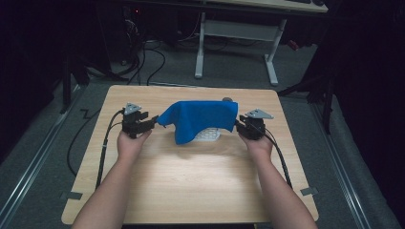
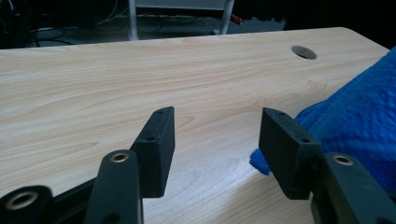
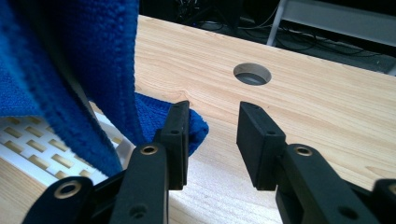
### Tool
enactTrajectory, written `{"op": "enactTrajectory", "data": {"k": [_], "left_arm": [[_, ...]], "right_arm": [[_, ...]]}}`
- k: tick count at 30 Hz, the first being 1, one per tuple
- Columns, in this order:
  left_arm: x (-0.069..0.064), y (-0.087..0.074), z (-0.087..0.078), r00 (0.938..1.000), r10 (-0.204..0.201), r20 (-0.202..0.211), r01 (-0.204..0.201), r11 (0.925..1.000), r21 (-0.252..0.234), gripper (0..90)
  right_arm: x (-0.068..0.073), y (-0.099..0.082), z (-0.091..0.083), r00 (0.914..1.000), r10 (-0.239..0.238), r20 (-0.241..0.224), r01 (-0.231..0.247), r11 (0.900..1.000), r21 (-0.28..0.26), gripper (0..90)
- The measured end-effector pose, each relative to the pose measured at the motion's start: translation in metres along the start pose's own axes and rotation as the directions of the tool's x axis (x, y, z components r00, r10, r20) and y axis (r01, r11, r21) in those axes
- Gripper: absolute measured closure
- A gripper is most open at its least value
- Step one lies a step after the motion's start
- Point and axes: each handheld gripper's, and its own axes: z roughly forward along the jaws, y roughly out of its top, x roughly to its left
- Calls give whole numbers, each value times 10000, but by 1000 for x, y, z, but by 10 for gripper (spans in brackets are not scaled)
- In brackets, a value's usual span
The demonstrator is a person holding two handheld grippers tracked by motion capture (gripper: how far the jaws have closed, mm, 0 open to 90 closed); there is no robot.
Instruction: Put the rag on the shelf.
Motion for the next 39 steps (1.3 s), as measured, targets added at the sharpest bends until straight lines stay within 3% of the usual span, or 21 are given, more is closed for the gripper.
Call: {"op": "enactTrajectory", "data": {"k": [6,7,13,15,20,21,24,27,28,30,33,34,35,36,38,39], "left_arm": [[5,-12,-13,9998,-216,-34,216,9997,-72,461],[5,-18,-18,9997,-237,10,237,9997,-63,462],[4,-28,-31,9996,-258,121,260,9995,-175,462],[3,-32,-36,9996,-230,142,233,9995,-219,462],[-3,-45,-53,9998,68,187,-65,9999,-152,460],[-5,-48,-57,9997,156,210,-152,9997,-187,458],[-11,-58,-72,9990,71,438,-61,9997,-230,449],[-21,-70,-87,9976,2,696,15,9997,-246,436],[-29,-78,-96,9968,29,794,-11,9997,-224,432],[-33,-81,-101,9962,51,871,-39,9999,-138,428],[-47,-94,-114,9958,271,873,-277,9996,58,425],[-59,-106,-123,9952,544,813,-580,9974,433,422],[-59,-106,-123,9952,544,813,-580,9974,433,418],[-69,-118,-133,9928,797,893,-851,9947,580,418],[-74,-125,-139,9907,294,1328,-429,9941,997,414],[-74,-125,-139,9907,294,1328,-429,9941,997,409]], "right_arm": [[0,-1,-10,10000,-94,0,94,9998,-160,650],[0,-4,-14,9996,-237,169,242,9992,-308,645],[-3,-10,-26,9993,-316,182,318,9994,-107,604],[-3,-15,-32,9989,-384,281,395,9984,-398,593],[-2,-26,-44,9983,-539,218,540,9985,-49,514],[-1,-29,-49,9980,-606,196,611,9978,-273,505],[3,-33,-61,9984,-573,24,573,9984,-20,456],[12,-42,-77,9977,-649,-174,641,9969,-467,458],[18,-49,-87,9975,-648,-294,633,9968,-497,452],[27,-57,-97,9976,-565,-407,547,9976,-434,443],[37,-65,-106,9966,-697,-429,681,9970,-371,436],[48,-74,-115,9934,-1015,-527,997,9943,-365,422],[54,-78,-119,9906,-1230,-599,1210,9920,-362,419],[59,-84,-123,9884,-1389,-610,1367,9898,-392,419],[69,-98,-132,9880,-1389,-681,1365,9899,-379,439],[69,-98,-132,9880,-1389,-681,1365,9899,-379,439]]}}
